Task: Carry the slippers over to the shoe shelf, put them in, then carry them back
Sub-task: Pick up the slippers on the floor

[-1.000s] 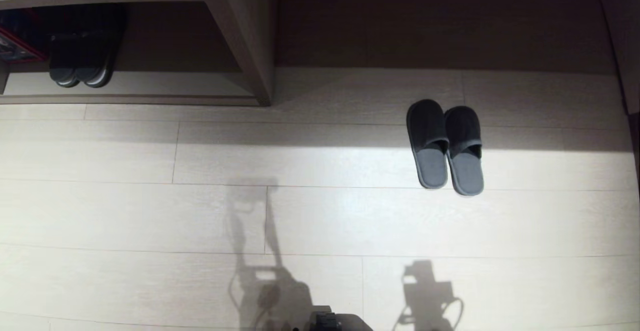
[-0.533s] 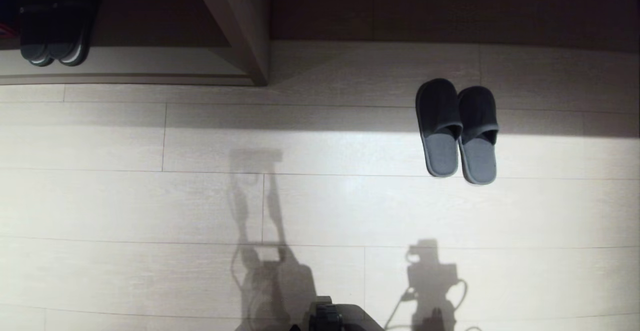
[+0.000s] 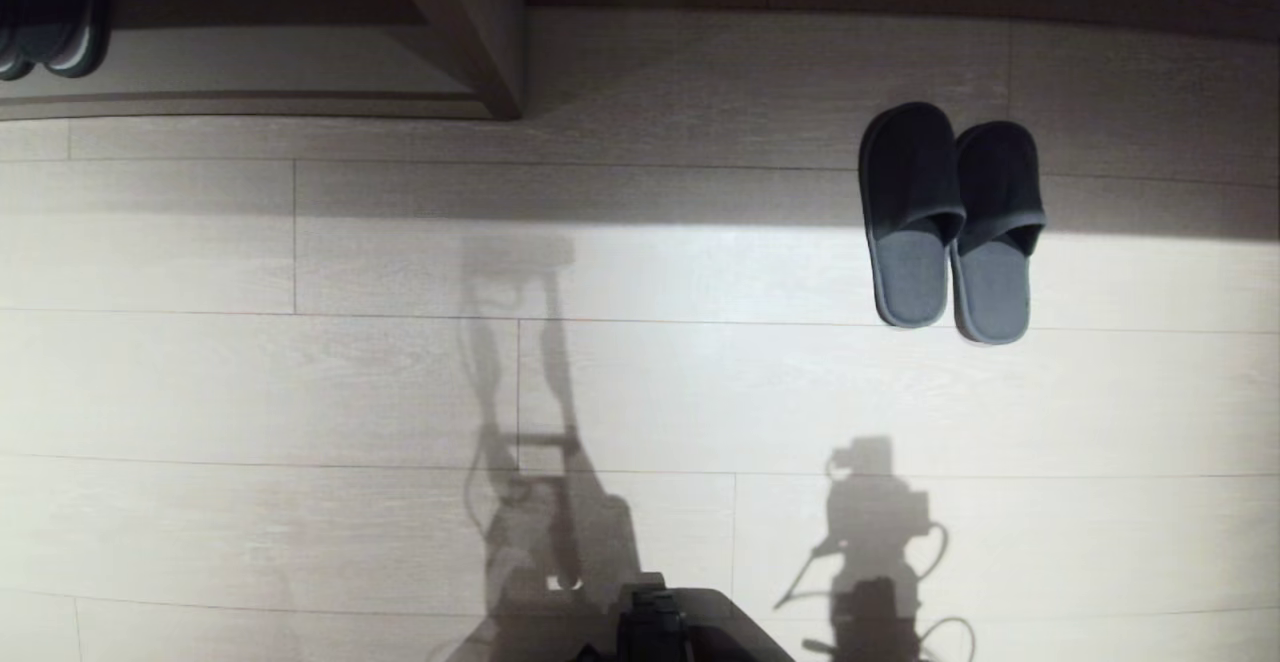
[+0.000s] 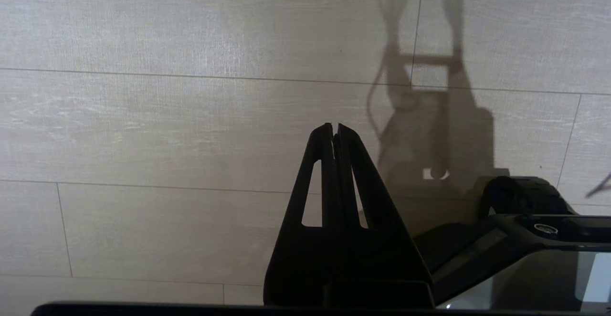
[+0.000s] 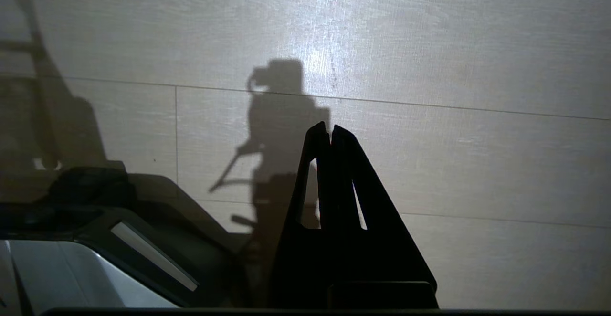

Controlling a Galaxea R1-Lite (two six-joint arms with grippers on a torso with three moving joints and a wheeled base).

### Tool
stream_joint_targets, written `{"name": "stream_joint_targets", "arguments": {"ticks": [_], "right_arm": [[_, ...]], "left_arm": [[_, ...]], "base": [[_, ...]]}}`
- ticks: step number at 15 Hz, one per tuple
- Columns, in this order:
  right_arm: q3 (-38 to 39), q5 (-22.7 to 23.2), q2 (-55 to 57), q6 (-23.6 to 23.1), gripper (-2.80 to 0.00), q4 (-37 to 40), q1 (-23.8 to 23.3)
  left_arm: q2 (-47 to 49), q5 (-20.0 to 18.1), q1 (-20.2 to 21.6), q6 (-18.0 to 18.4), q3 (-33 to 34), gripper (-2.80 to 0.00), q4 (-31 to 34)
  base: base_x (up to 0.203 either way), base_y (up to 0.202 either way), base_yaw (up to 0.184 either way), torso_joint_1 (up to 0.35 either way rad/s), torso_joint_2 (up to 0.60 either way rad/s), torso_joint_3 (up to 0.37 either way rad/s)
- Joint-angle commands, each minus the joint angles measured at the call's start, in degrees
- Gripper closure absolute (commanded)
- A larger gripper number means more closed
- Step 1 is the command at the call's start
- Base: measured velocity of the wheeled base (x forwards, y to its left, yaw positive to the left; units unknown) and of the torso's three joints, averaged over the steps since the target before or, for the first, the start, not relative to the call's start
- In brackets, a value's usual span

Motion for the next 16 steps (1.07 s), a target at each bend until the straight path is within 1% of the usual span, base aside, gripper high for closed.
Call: {"name": "stream_joint_targets", "arguments": {"ticks": [1, 11, 16], "right_arm": [[2.3, 0.0, -2.2, 0.0, 0.00, 0.0, 0.0], [2.3, 0.0, -2.2, 0.0, 0.00, 0.0, 0.0], [2.3, 0.0, -2.2, 0.0, 0.00, 0.0, 0.0]], "left_arm": [[0.0, 0.0, 0.0, 0.0, 0.0, 0.00, 0.0], [0.0, 0.1, 0.0, 0.0, 0.0, 0.00, 0.0], [0.0, 0.1, 0.0, 0.0, 0.0, 0.00, 0.0]], "base": [[0.000, 0.000, 0.000, -0.002, 0.01, -0.193], [0.000, 0.000, 0.000, 0.003, 0.00, -0.193], [0.000, 0.000, 0.000, 0.002, 0.00, -0.033]]}}
